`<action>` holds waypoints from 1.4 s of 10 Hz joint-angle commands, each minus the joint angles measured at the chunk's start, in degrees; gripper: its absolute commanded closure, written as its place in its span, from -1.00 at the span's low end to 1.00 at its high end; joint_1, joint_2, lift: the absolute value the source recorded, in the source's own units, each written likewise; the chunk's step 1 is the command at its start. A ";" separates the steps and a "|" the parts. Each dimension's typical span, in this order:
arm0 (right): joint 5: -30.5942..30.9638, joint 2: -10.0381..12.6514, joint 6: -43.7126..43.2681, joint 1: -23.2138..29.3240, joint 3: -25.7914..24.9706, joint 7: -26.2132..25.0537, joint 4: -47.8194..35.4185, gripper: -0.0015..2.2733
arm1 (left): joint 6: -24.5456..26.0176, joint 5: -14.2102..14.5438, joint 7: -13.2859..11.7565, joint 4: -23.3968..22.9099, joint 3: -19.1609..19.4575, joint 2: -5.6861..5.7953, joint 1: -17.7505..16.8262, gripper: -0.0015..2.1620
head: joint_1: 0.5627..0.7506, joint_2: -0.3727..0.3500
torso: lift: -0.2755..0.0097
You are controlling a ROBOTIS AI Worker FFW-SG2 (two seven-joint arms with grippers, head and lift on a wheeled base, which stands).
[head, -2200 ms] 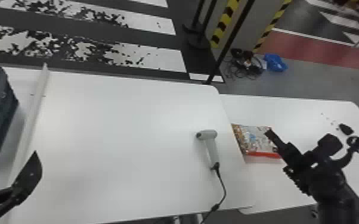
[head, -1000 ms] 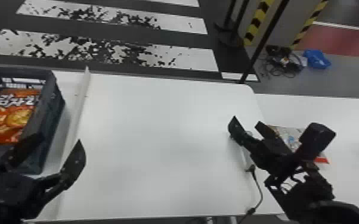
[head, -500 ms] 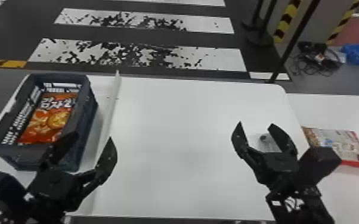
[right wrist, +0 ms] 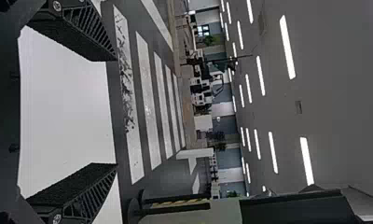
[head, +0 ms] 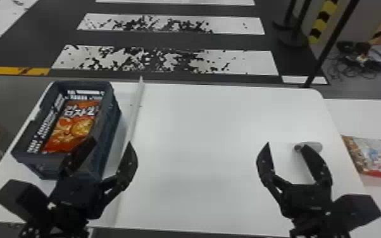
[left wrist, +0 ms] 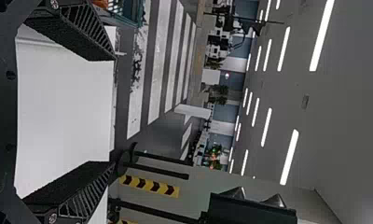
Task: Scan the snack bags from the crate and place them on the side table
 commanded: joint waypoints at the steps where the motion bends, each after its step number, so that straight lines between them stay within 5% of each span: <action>1: 0.00 0.00 -0.69 0.43 0.27 0.01 0.15 -0.93 | 0.66 -0.02 0.27 -1.30 0.90 0.22 -0.49 -0.94 | 0.41 0.06 | 0.58; 3: 0.00 -0.18 -1.21 1.22 0.27 0.01 -0.02 -0.93 | 9.10 -0.02 0.19 -5.17 5.82 0.66 -2.43 -0.95 | 0.41 0.12 | 0.58; 5: 0.00 -0.53 -1.74 2.01 0.27 0.01 -0.02 -0.93 | 23.69 0.07 -0.34 -9.03 11.27 2.16 -5.77 -0.98 | 0.41 0.24 | 0.58; 8: 0.09 -0.79 -1.74 3.07 0.53 0.09 -0.02 -0.93 | 36.35 0.07 -2.89 -10.70 18.39 3.39 -11.57 -1.00 | 0.41 0.48 | 0.58; 11: 1.32 -2.20 -1.74 3.68 2.20 0.09 -0.02 -0.93 | 43.90 -0.63 -4.03 -8.77 23.92 5.94 -17.98 -1.00 | 0.41 0.70 | 0.58; 14: 2.81 -2.29 -1.74 4.56 2.64 0.09 -0.02 -0.93 | 45.84 -3.80 -6.49 -2.18 24.63 10.42 -24.31 -1.00 | 0.41 0.93 | 0.58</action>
